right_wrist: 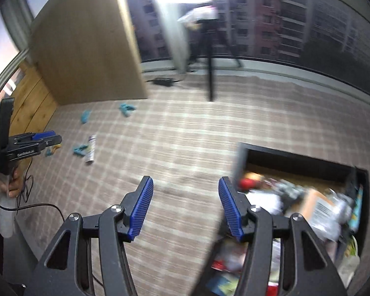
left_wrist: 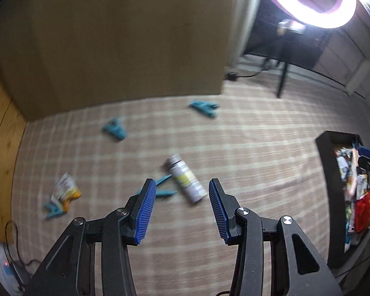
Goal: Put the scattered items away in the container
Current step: 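Move both tools back toward the lighter and teal clothespins on the floor, then grasp the patterned lighter with the right tool while the left tool grasps a teal clothespin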
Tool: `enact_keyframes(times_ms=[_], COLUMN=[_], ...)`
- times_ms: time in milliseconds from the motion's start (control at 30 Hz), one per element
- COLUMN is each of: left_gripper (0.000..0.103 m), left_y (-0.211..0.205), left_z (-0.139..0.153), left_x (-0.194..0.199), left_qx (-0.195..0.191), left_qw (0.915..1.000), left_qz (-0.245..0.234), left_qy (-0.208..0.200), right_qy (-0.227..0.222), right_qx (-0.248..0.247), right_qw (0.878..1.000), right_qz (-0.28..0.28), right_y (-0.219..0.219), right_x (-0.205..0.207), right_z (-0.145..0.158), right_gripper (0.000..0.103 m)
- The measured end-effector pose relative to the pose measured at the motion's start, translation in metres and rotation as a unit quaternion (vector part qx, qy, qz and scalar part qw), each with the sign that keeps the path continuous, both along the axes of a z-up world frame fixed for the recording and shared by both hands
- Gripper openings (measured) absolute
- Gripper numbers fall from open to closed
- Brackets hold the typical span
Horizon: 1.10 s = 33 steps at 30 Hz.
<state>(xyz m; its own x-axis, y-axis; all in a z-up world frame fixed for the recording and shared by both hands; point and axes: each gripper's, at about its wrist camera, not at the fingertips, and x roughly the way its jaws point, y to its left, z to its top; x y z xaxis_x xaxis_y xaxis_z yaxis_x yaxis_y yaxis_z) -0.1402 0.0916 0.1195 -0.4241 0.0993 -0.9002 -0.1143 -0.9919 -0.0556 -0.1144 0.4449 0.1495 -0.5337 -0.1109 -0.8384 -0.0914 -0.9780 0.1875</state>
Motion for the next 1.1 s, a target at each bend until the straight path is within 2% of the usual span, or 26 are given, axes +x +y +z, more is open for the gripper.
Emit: enact_keyframes(times_ms=[133,267,400,567,833,1100], left_gripper=[0.043,0.043,0.043,0.044,0.045,0.045], left_y=[-0.025,-0.037,-0.042,-0.045,-0.046,-0.04], left_z=[-0.015,-0.031,-0.042,-0.053,-0.072,-0.085], left_x=[0.004,0.003,0.002,-0.002,-0.013,-0.019], left_qx=[-0.005,-0.019,-0.028,-0.03,-0.037,-0.039], left_qw=[0.9999,0.9997,0.9985,0.994,0.9866,0.9806], left_qz=[0.015,-0.006,-0.047,-0.105,-0.158,-0.19], left_qy=[-0.007,-0.013,-0.007,-0.012,-0.022,-0.025], right_qy=[-0.007,-0.02,-0.033,-0.057,-0.087,-0.1], right_qx=[0.0,-0.005,-0.005,-0.004,0.003,0.011], right_qw=[0.999,0.996,0.991,0.985,0.98,0.976], right_qz=[0.043,0.09,0.132,0.16,0.178,0.192], right_y=[-0.04,-0.085,-0.129,-0.169,-0.208,-0.226], right_x=[-0.029,-0.056,-0.08,-0.103,-0.131,-0.149], right_z=[-0.007,-0.017,-0.03,-0.052,-0.087,-0.104], right_gripper=[0.054,0.054,0.054,0.054,0.054,0.054])
